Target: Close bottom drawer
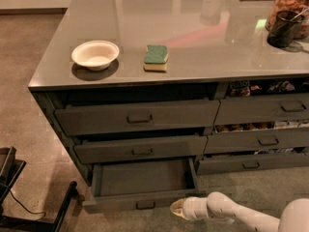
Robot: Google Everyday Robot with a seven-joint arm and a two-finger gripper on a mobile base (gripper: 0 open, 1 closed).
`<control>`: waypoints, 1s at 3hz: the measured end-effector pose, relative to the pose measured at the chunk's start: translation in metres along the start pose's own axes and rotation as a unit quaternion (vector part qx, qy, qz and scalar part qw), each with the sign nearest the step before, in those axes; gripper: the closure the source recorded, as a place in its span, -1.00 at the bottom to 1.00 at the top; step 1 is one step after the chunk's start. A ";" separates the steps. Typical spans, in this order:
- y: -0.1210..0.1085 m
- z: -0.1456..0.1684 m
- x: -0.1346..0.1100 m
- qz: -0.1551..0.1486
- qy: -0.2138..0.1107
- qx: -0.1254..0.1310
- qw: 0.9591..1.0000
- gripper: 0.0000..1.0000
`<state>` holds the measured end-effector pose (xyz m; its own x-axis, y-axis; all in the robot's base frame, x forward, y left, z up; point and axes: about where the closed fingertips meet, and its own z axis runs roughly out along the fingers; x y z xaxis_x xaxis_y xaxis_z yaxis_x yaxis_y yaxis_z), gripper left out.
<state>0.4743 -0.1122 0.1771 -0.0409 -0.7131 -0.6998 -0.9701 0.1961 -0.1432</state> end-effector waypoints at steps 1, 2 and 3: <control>-0.012 0.004 -0.003 -0.036 -0.008 0.039 0.999 1.00; -0.023 0.009 -0.001 -0.054 -0.015 0.071 0.996 1.00; -0.033 0.016 0.003 -0.061 -0.021 0.091 0.994 1.00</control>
Offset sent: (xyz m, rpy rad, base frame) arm 0.0403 -0.0032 -0.0038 -0.0053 -0.2735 -0.0496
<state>0.5105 -0.1100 0.1691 0.0876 -0.7115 -0.6972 -0.9074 0.2318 -0.3505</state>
